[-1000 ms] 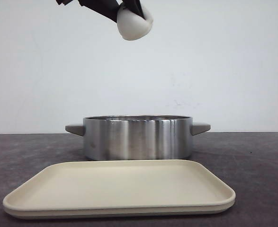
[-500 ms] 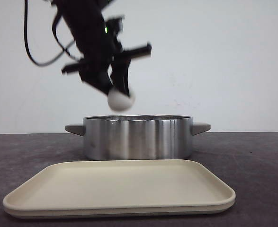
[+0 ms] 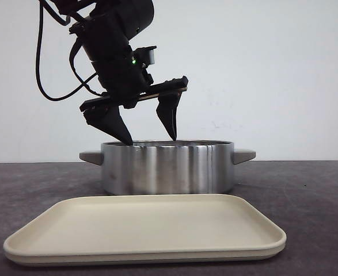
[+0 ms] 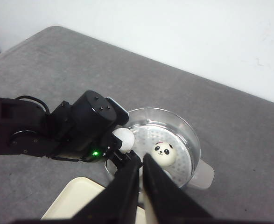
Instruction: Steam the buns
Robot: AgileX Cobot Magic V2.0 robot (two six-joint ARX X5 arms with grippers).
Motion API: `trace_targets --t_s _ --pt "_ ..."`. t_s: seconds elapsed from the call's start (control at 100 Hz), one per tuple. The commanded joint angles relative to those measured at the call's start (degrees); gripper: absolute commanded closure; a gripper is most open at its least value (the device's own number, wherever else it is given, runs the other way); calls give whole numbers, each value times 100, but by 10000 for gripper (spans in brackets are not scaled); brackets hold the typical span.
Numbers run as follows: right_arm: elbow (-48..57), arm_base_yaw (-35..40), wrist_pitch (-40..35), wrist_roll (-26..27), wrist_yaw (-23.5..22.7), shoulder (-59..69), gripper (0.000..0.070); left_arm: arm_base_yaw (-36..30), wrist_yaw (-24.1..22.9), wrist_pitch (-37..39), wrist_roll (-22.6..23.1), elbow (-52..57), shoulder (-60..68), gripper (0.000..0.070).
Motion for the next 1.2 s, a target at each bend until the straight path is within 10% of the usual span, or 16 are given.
trace_targets --t_s 0.0,0.34,0.67,0.81,1.19 --pt "127 68 42 66 22 55 693 -31 33 -236 -22 328 94 143" --pt "-778 61 476 63 743 -81 692 -160 -372 -1360 63 898 -1392 168" --pt "-3952 337 3762 61 98 -1141 692 -317 -1071 -2096 345 697 -4400 462" --pt "-4708 367 4844 50 -173 -1298 692 -315 -1537 -2218 343 -52 -5764 700" --pt "-4791 365 5521 44 -323 -1298 693 -317 -1836 -2570 0 -1368 -7788 700"
